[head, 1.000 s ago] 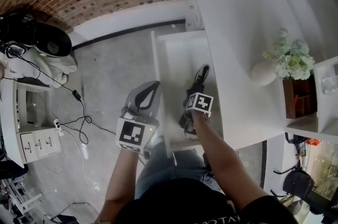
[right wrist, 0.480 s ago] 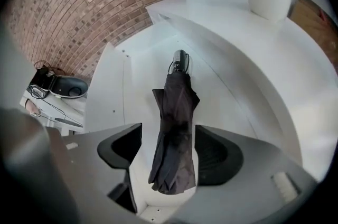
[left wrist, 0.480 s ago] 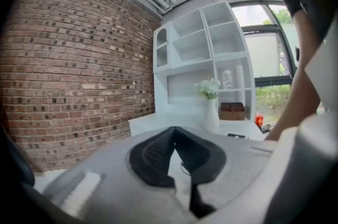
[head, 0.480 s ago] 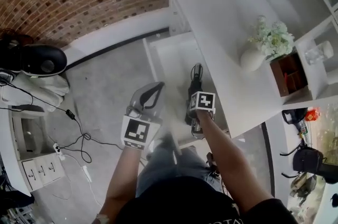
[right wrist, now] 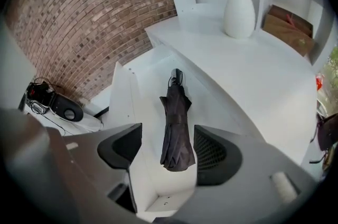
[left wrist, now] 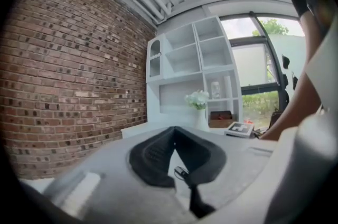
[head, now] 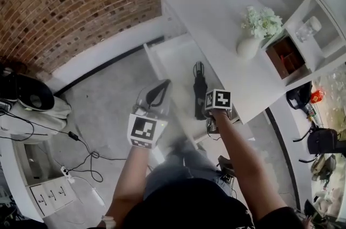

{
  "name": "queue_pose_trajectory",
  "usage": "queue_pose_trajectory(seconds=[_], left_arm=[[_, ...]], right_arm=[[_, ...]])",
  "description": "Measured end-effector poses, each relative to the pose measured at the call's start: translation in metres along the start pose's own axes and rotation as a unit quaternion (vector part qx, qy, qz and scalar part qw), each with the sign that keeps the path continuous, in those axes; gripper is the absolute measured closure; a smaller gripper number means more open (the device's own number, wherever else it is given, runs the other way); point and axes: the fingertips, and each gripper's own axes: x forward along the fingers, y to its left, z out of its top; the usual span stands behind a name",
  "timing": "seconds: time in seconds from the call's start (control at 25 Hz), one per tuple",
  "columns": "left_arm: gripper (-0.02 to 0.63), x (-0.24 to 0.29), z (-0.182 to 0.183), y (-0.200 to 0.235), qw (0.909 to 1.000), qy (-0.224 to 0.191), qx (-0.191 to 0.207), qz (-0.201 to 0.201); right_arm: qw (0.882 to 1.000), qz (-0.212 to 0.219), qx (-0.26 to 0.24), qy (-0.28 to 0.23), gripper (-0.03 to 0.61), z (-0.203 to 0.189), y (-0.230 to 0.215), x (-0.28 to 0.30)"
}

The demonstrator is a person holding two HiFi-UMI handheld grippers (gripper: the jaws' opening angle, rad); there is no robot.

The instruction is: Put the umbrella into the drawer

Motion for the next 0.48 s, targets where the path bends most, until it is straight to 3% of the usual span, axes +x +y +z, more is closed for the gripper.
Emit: queue_pose_trajectory(seconds=[0.24,0.48], left_arm=[[0.618,-0.022,0.013,-0.005,0.9989,-0.014,0.041,-0.017],[0.62,-0.045,0.026,0.01,0.9985,-0.033,0.044,-0.001]], right_arm=[[0.998,0.0,0.012,-0.064,0.278,0.003,0.009,-0.051],[0.989,0.006,-0.008,-0.144,0.278,0.007,0.022,-0.116]])
